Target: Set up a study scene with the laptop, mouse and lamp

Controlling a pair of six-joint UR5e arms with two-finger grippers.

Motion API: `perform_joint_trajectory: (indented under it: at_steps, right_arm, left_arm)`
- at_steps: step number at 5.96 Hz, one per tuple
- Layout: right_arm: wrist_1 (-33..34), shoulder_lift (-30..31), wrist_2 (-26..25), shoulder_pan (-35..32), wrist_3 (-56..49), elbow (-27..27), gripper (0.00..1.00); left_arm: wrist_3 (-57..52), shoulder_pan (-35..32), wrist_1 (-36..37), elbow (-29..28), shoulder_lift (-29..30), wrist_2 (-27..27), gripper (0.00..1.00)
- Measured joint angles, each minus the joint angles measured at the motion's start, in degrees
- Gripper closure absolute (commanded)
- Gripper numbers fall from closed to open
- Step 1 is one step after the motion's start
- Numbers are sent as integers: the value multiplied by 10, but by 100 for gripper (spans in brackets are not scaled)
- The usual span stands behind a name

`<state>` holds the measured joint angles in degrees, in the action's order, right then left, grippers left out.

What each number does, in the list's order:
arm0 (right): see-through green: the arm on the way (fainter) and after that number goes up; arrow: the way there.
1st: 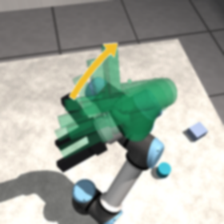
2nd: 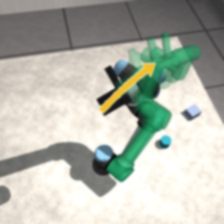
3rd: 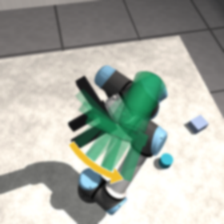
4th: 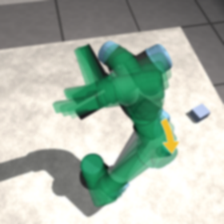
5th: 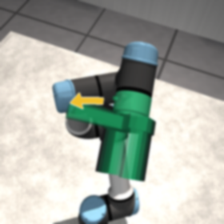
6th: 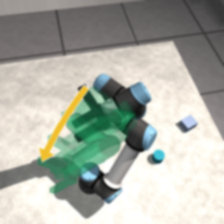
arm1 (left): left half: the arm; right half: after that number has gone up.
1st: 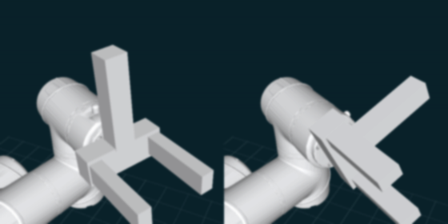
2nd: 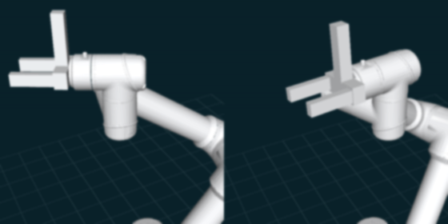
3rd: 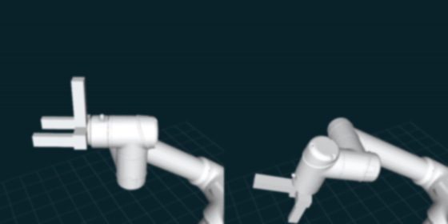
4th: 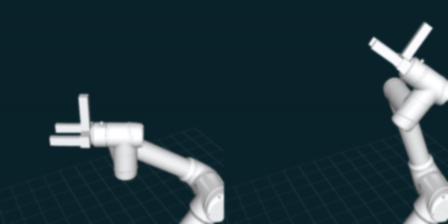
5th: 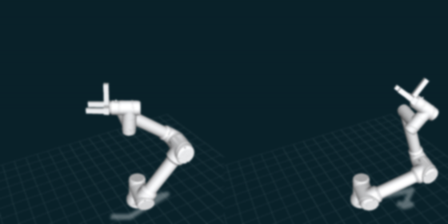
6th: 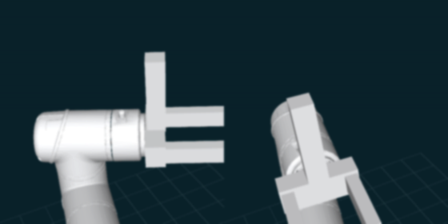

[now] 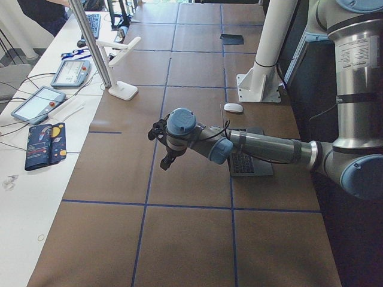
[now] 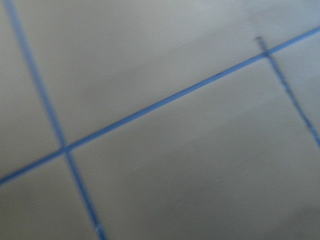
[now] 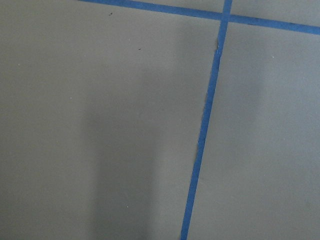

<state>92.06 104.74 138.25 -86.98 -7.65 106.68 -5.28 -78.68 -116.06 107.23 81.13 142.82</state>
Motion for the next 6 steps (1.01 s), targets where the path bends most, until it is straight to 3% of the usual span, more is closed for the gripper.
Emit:
perform_joint_trajectory:
  at_steps: [2, 5, 6]
  right_arm:
    - [0, -1, 0, 0, 0, 0, 0]
    - [-6, -1, 0, 0, 0, -1, 0]
    - [-14, -1, 0, 1, 1, -4, 0]
  left_arm:
    - [3, 85, -75, 52, -8, 46, 0]
    - [-10, 213, -238, 93, -90, 66, 1]
    - [-11, 246, -269, 94, -110, 67, 12]
